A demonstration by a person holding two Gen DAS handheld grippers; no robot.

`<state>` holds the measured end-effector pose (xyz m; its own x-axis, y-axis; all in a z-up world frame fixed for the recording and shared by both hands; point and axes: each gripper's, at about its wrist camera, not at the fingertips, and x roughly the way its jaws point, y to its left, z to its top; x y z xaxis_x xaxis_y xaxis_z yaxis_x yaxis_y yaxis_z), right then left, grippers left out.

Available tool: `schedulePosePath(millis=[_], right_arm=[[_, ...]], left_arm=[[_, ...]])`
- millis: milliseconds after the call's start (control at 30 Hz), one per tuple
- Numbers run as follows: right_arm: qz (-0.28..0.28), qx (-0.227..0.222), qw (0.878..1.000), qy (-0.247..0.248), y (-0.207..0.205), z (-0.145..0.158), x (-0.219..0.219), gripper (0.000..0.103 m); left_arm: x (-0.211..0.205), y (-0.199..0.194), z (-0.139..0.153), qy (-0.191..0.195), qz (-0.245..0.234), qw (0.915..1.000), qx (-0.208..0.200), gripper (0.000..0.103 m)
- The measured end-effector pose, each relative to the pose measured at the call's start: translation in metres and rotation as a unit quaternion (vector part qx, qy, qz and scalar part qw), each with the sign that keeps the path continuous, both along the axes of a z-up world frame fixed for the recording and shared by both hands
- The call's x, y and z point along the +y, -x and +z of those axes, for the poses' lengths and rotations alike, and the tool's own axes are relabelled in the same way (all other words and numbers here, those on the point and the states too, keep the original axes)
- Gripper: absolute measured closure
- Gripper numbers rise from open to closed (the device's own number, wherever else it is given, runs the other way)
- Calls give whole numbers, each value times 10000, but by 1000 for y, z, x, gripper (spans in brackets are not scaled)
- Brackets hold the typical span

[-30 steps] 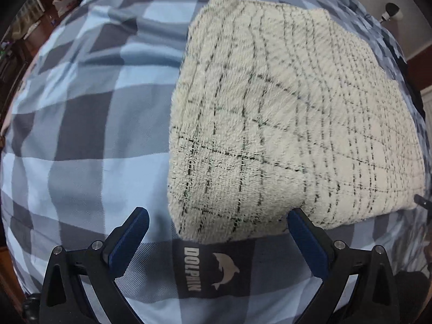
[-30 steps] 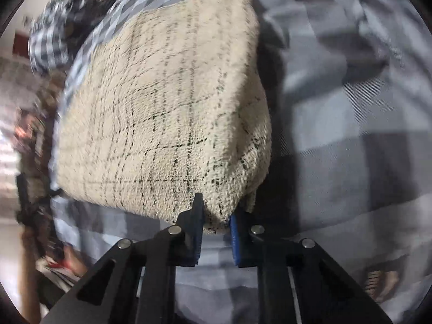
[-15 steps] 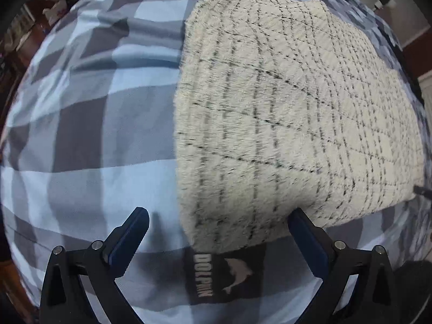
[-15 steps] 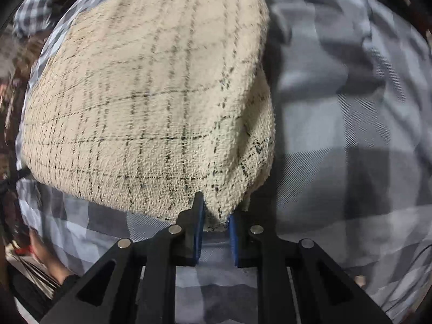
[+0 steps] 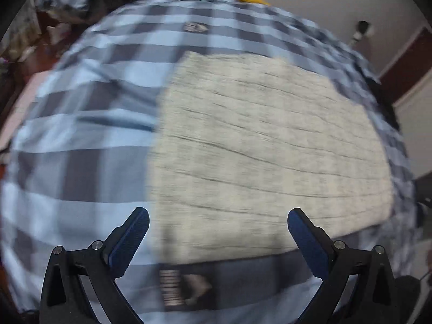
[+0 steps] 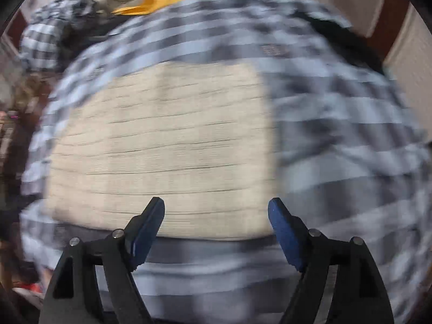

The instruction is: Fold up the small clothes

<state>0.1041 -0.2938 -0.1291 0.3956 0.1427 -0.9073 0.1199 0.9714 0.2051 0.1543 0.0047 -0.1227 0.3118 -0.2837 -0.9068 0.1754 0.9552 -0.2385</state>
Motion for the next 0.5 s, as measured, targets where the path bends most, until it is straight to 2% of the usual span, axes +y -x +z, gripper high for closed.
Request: schedulePosePath(millis=[67, 100, 167, 200, 267, 333, 400, 467, 500], right_arm=[[385, 42, 9991, -200, -17, -11, 35, 27], [744, 88, 9971, -137, -27, -24, 64, 27], [1255, 188, 9919, 29, -42, -41, 93, 27], [1436, 291, 9891, 145, -45, -53, 105, 27], [1776, 706, 9785, 776, -48, -85, 123, 27], [2002, 941, 9668, 1278, -44, -103, 121, 27], [1846, 1078, 9657, 1470, -43, -109, 101, 27], [1429, 1165, 9723, 1437, -41, -106, 66, 27], [1000, 1101, 9780, 1465, -39, -101, 41, 27]], left_arm=[[-12, -1, -14, -95, -152, 9997, 155, 0], [-16, -3, -24, -298, -232, 9990, 250, 0], [-18, -3, -42, -739, -308, 9962, 347, 0], [-16, -2, -52, -959, -367, 9939, 415, 0], [-8, -2, -72, -1227, -472, 9884, 763, 0], [10, -4, -78, -901, -251, 9890, 1144, 0], [27, -5, -75, -677, 93, 9866, 1479, 0], [41, -6, -67, -898, 265, 9829, 1585, 0], [45, -6, -63, -1050, 307, 9818, 1550, 0]])
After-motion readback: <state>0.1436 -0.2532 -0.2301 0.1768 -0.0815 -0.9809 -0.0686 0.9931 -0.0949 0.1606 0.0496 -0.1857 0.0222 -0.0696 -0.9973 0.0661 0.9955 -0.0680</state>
